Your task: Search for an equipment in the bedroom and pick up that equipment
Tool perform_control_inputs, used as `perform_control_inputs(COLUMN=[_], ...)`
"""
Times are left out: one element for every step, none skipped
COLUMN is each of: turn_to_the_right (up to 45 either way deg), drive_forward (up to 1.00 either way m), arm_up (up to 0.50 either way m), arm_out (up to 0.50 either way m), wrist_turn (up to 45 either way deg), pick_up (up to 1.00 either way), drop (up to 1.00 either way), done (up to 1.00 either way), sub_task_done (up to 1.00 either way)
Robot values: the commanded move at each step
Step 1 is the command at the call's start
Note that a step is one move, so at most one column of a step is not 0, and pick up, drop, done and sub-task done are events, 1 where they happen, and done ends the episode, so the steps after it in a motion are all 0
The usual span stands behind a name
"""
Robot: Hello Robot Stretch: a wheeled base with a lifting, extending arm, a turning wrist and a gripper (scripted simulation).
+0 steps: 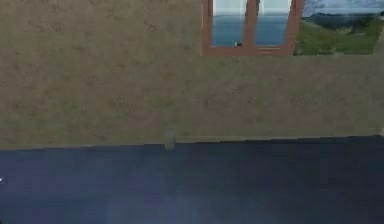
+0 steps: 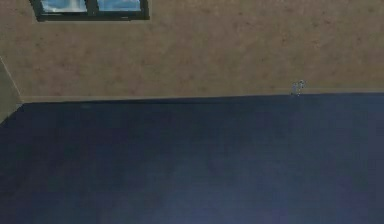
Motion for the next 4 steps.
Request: perform_control_inputs(turn_to_the_right=[0.0, -45.0, -3.0, 45.0], drive_forward=[0.4, 0.0, 0.0, 0.0], arm_up=[0.0, 0.0, 0.0, 0.0], arm_out=[0.0, 0.0, 0.0, 0.0], wrist_turn=[0.0, 0.0, 0.0, 0.0], pick_up=[0.0, 0.0, 0.0, 0.0], drop=[0.0, 0.0, 0.0, 0.0], done=[0.0, 0.0, 0.0, 0.0], sub_task_done=[0.0, 0.0, 0.0, 0.0])
